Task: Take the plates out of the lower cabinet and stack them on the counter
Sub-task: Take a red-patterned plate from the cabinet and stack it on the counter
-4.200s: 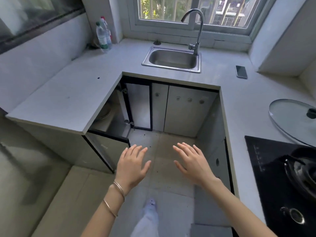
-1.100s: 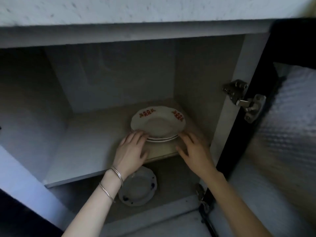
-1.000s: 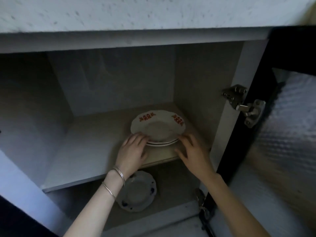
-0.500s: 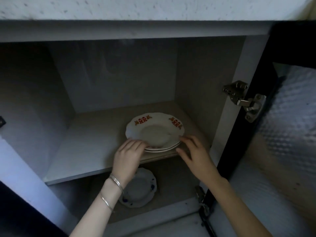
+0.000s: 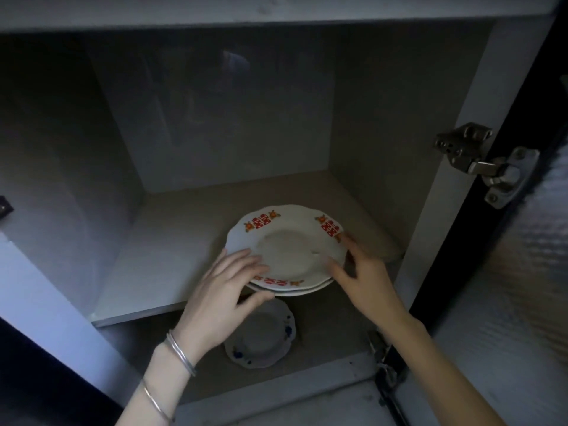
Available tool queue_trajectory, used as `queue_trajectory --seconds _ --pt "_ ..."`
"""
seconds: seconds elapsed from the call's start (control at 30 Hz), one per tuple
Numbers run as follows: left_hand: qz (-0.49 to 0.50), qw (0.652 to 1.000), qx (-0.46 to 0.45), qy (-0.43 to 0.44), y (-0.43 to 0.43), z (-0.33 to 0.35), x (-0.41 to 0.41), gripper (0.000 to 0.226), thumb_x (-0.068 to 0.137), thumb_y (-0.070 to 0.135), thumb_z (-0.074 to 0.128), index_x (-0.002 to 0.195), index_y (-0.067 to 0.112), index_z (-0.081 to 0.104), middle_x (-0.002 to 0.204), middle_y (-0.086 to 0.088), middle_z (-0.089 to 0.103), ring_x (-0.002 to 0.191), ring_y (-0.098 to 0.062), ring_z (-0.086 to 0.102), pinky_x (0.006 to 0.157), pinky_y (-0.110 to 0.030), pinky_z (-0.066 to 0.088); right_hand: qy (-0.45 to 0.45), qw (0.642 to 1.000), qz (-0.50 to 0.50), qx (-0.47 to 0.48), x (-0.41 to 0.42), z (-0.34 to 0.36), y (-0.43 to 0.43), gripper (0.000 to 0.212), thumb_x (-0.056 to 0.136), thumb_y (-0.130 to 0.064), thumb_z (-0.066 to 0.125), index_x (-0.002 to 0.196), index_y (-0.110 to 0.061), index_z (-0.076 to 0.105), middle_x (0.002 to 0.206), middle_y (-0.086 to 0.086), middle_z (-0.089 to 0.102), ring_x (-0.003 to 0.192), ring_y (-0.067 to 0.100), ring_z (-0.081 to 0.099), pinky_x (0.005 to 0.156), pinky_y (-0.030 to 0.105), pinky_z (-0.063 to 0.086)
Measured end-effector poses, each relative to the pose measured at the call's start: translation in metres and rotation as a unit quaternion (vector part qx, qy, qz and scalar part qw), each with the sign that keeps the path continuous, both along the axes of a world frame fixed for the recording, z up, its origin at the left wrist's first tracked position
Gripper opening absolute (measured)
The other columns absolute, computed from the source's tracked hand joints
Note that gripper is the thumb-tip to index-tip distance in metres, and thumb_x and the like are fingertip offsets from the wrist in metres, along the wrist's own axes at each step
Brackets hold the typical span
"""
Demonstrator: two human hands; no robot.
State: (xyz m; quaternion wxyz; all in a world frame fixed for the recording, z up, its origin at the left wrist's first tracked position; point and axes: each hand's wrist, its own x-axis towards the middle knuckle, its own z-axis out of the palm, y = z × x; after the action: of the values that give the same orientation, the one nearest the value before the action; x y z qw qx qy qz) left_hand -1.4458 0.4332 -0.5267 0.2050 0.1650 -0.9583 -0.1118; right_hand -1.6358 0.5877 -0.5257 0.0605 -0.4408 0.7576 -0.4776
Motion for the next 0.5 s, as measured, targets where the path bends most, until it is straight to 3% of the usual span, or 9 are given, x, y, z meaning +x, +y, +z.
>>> queue_trajectory --seconds 0.07,0.1,0.2,0.27,0.33,0.4,0.5 --pt "0.028 0.997 0.077 -0.008 -0.009 0.003 -0.002 0.077 0.08 0.077 0.013 0.136 0.032 0.042 0.147 0.017 0.024 0.138 0.0 0.011 0.114 -0.031 0.013 -0.04 0.999 -0.009 0.0 -0.003 0.004 -0.006 0.051 0.087 -0.019 0.062 0.133 -0.013 0.043 0.113 -0.009 0.051 0.104 0.003 0.047 0.072 -0.011 0.028" --pt "0.048 0.993 0.109 -0.009 -0.012 0.005 -0.005 0.075 0.082 0.074 0.016 0.141 0.031 0.035 0.151 0.016 0.015 0.138 0.0 0.005 0.112 -0.03 0.011 -0.059 0.998 -0.012 0.0 -0.005 0.006 -0.009 0.048 0.086 -0.015 0.063 0.131 -0.014 0.045 0.11 -0.007 0.055 0.099 0.003 0.049 0.068 -0.011 0.031" --pt "0.107 0.969 0.224 0.0 -0.015 0.011 -0.018 0.067 0.091 0.048 0.044 0.148 0.024 0.018 0.157 0.007 0.001 0.142 -0.01 0.005 0.112 -0.029 0.012 -0.12 0.993 -0.011 0.0 -0.012 0.008 -0.017 0.043 0.082 -0.008 0.065 0.122 -0.016 0.051 0.102 -0.005 0.06 0.093 0.007 0.054 0.063 -0.006 0.039" --pt "0.111 0.958 0.262 0.024 -0.019 0.011 -0.025 0.069 0.09 0.034 0.055 0.148 0.021 0.02 0.156 0.0 0.015 0.14 -0.017 0.022 0.112 -0.033 0.025 -0.163 0.987 -0.009 0.005 -0.016 0.007 -0.021 0.035 0.081 -0.007 0.066 0.112 -0.018 0.054 0.095 -0.006 0.061 0.085 0.006 0.057 0.058 -0.002 0.042" --pt "0.106 0.954 0.274 0.06 -0.023 0.012 -0.028 0.064 0.083 0.025 0.064 0.139 0.023 0.035 0.137 -0.001 0.043 0.123 -0.017 0.045 0.094 -0.031 0.046 -0.201 0.98 -0.004 0.011 -0.019 0.008 -0.023 0.029 0.08 -0.007 0.067 0.103 -0.02 0.053 0.088 -0.007 0.061 0.076 -0.001 0.056 0.054 0.003 0.046" --pt "0.111 0.949 0.286 0.076 -0.025 0.015 -0.03 0.06 0.075 0.02 0.072 0.129 0.025 0.045 0.12 0.003 0.052 0.108 -0.012 0.053 0.077 -0.024 0.048 -0.23 0.973 0.002 0.02 -0.023 0.009 -0.024 0.031 0.078 -0.007 0.069 0.103 -0.017 0.052 0.091 -0.004 0.063 0.079 0.005 0.06 0.056 0.012 0.051" --pt "0.128 0.944 0.292 0.087 -0.022 0.019 -0.031 0.062 0.068 0.018 0.077 0.124 0.026 0.05 0.114 0.005 0.056 0.101 -0.011 0.053 0.07 -0.022 0.046 -0.258 0.966 0.013 0.009 -0.023 0.01 -0.023 0.033 0.077 -0.004 0.07 0.102 -0.017 0.053 0.097 0.002 0.065 0.086 0.013 0.063 0.063 0.022 0.056"
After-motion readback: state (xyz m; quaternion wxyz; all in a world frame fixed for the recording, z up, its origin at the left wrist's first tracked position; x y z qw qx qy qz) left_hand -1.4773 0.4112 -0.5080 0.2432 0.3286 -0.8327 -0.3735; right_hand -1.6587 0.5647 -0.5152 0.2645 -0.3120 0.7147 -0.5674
